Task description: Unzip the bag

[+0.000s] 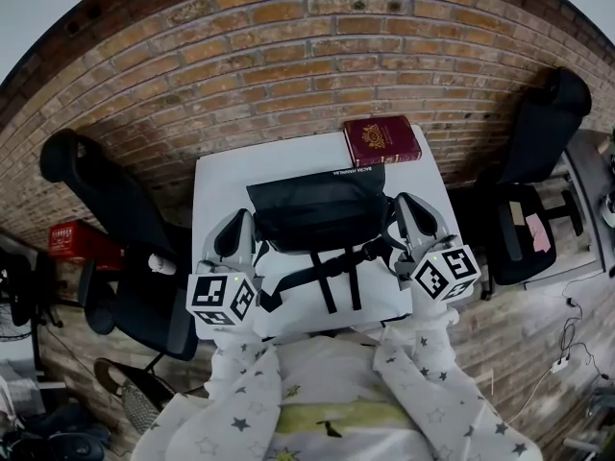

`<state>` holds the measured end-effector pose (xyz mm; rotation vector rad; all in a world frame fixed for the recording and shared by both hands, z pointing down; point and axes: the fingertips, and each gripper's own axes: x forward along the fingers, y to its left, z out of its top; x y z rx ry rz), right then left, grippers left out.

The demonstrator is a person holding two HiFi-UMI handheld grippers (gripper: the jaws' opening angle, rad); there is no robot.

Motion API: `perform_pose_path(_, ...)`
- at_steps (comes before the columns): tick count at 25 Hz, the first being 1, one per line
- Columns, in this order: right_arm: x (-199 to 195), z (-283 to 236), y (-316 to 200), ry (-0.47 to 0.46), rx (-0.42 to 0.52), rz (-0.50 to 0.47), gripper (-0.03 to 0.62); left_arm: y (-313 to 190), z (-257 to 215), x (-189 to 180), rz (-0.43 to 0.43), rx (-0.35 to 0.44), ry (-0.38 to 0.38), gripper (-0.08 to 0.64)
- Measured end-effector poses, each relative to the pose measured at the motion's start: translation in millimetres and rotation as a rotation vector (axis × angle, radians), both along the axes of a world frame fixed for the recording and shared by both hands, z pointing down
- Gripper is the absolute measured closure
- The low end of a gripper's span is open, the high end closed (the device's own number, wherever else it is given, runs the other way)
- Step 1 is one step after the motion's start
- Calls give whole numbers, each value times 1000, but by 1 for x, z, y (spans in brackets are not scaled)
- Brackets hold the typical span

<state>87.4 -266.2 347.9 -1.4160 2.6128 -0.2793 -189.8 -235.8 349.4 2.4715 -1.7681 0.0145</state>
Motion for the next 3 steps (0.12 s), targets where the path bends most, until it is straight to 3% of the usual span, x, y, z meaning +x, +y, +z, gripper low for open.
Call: perform_pose_path(3, 1, 0, 0, -1, -2, 12, 586, -2, -1, -4, -2, 2, -5, 561)
